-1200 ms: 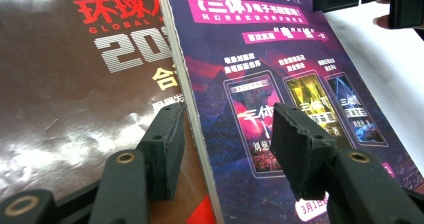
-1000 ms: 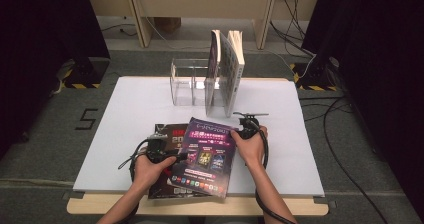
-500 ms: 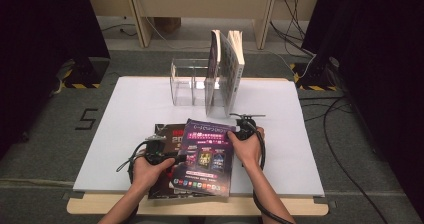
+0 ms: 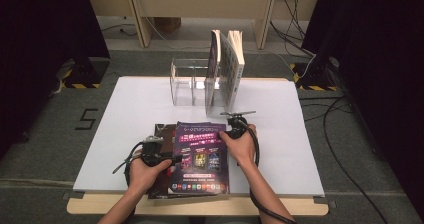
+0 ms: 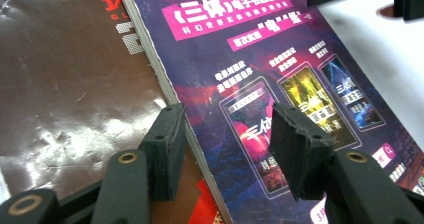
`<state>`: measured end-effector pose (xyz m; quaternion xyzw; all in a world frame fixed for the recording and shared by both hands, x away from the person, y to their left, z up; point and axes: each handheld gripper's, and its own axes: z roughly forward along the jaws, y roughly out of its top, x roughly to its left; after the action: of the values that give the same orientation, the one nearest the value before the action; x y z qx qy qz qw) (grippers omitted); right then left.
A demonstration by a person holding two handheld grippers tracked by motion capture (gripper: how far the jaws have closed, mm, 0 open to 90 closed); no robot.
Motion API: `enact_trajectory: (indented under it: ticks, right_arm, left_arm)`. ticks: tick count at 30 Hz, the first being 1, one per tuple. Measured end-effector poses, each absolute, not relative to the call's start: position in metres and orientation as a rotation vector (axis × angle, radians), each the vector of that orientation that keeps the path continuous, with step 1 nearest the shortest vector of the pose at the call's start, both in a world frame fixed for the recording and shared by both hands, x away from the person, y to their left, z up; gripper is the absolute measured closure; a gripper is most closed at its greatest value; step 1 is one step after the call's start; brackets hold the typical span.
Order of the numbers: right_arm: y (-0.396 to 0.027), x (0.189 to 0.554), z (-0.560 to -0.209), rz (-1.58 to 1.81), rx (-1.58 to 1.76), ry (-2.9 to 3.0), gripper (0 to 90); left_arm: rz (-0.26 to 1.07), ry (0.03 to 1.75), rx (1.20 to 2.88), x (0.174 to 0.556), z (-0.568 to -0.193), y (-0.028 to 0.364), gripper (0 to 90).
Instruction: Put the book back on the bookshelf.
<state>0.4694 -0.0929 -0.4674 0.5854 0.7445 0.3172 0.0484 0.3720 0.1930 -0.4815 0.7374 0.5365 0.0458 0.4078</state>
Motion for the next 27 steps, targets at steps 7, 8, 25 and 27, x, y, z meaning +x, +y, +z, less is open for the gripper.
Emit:
enact_trajectory:
  ticks: [7, 8, 25, 27]
  right_arm:
    - [-0.089, 0.497, -0.463, 0.976, 1.681, 2.249, 51.6]
    - [-0.088, 0.501, -0.464, 0.983, 1.663, 2.262, 51.2]
    - [-0.089, 0.516, -0.472, 1.016, 1.629, 2.283, 49.5]
    - [-0.089, 0.516, -0.476, 0.999, 1.636, 2.289, 49.3]
  left_arm:
    - [0.159, 1.355, 1.885, 0.377, -0.483, 0.194, 49.9]
    - [0.164, 1.356, 1.885, 0.378, -0.483, 0.194, 50.1]
    - [0.177, 1.345, 1.905, 0.382, -0.482, 0.190, 51.6]
    - [0.177, 1.343, 1.909, 0.382, -0.482, 0.190, 51.6]
